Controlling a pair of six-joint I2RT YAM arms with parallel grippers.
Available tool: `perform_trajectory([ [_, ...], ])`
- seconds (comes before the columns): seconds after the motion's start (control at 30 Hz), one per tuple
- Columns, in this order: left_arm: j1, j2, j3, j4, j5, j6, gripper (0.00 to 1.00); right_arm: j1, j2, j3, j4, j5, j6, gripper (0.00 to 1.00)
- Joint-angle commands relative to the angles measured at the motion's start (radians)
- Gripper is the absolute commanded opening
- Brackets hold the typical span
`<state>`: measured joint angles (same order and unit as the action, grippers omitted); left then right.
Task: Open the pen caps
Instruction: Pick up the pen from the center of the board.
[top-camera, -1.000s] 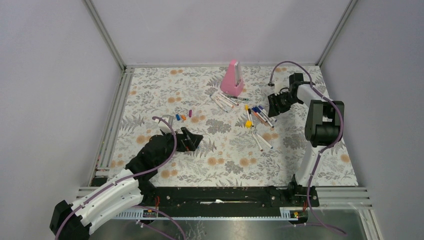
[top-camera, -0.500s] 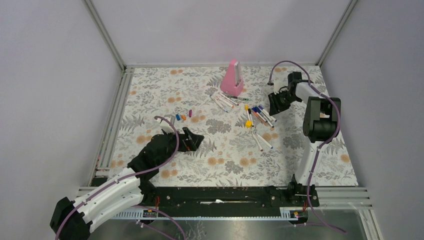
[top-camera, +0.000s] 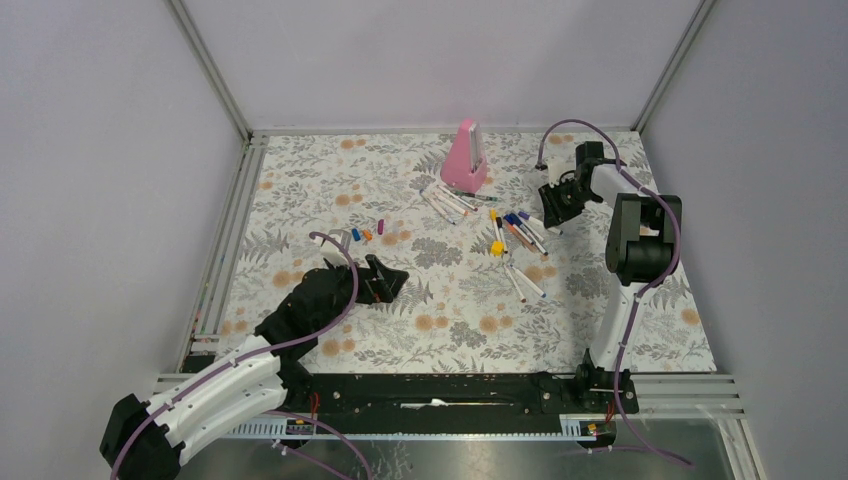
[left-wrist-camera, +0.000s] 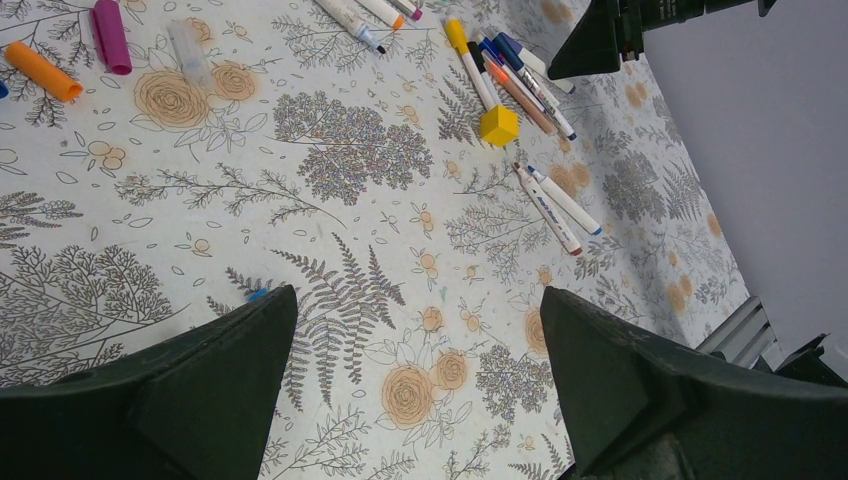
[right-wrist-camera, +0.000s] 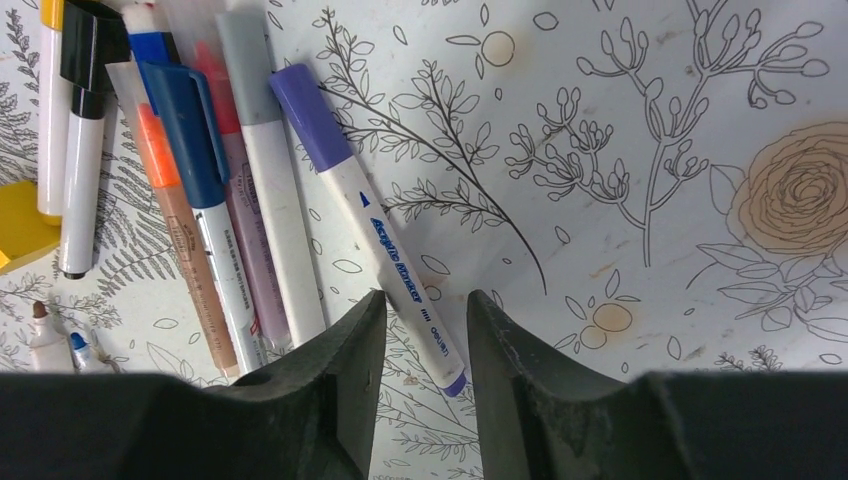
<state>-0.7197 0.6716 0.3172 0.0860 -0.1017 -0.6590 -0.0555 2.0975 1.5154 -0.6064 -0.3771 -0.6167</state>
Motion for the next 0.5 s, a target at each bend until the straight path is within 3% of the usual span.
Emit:
perform_trajectory([
  [0.0, 0.006, 0.002, 0.009, 0.063, 0.024, -0.001, 0.99, 0.030, 0.011, -0.017, 0.010, 0.093, -0.066, 0.44],
  [0.3, 0.006, -0.012, 0.014, 0.044, 0.028, -0.007, 0.99, 0.134, 0.035, -0.021, 0.019, 0.233, -0.131, 0.44],
  [0.47, 0.006, -0.024, 0.013, 0.040, 0.033, -0.012, 0.99, 0.137, 0.042, -0.044, 0.019, 0.243, -0.135, 0.34],
])
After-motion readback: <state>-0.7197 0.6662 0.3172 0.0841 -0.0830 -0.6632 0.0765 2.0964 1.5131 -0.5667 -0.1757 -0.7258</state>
